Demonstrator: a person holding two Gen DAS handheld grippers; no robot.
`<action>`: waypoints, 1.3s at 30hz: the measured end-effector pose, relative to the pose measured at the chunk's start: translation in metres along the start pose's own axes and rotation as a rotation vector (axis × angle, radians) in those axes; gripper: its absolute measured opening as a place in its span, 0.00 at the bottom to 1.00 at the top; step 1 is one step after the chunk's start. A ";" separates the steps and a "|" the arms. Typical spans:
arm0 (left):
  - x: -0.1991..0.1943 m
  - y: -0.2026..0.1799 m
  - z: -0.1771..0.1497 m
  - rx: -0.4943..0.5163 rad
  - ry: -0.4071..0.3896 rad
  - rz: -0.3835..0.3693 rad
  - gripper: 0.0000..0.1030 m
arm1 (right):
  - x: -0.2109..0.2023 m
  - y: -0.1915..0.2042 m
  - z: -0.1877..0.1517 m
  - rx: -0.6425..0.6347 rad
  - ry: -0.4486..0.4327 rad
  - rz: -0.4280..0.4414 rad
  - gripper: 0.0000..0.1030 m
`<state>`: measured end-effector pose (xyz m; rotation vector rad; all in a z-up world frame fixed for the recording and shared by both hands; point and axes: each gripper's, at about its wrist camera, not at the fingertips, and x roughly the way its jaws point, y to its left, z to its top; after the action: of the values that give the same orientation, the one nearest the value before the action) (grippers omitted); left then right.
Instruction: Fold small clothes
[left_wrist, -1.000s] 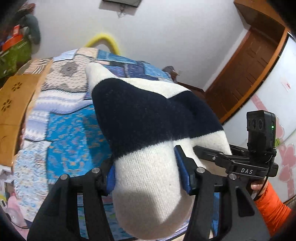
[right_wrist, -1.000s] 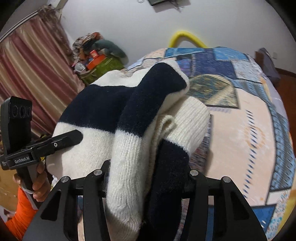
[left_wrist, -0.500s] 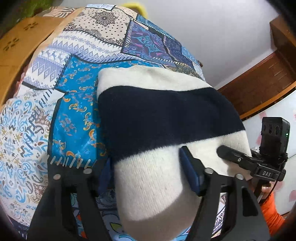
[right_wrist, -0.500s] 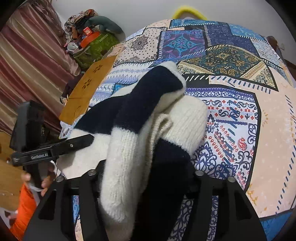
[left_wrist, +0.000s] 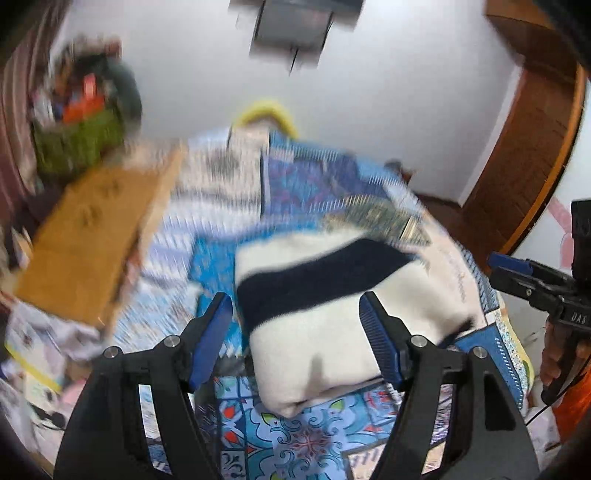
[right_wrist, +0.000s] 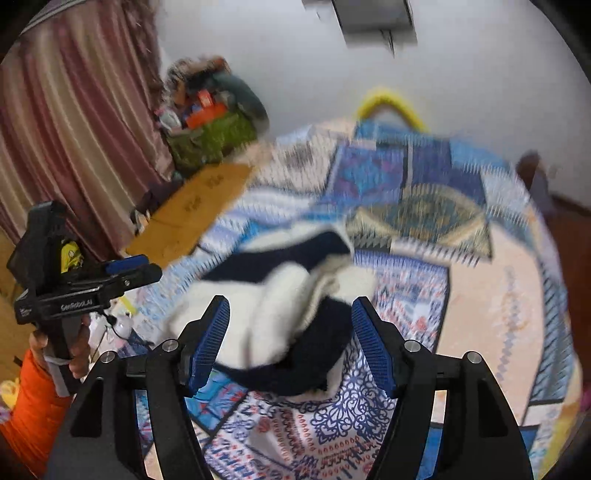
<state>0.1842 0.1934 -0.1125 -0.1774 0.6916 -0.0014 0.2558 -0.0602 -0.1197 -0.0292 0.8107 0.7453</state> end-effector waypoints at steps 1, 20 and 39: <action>-0.012 -0.007 0.003 0.012 -0.036 0.004 0.68 | -0.014 0.008 0.003 -0.016 -0.046 -0.001 0.64; -0.181 -0.086 -0.030 0.080 -0.498 0.151 0.94 | -0.139 0.095 -0.029 -0.136 -0.475 -0.071 0.86; -0.181 -0.085 -0.042 0.065 -0.487 0.128 0.99 | -0.144 0.100 -0.041 -0.147 -0.492 -0.132 1.00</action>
<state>0.0236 0.1133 -0.0155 -0.0657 0.2157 0.1383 0.1025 -0.0824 -0.0274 -0.0293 0.2817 0.6481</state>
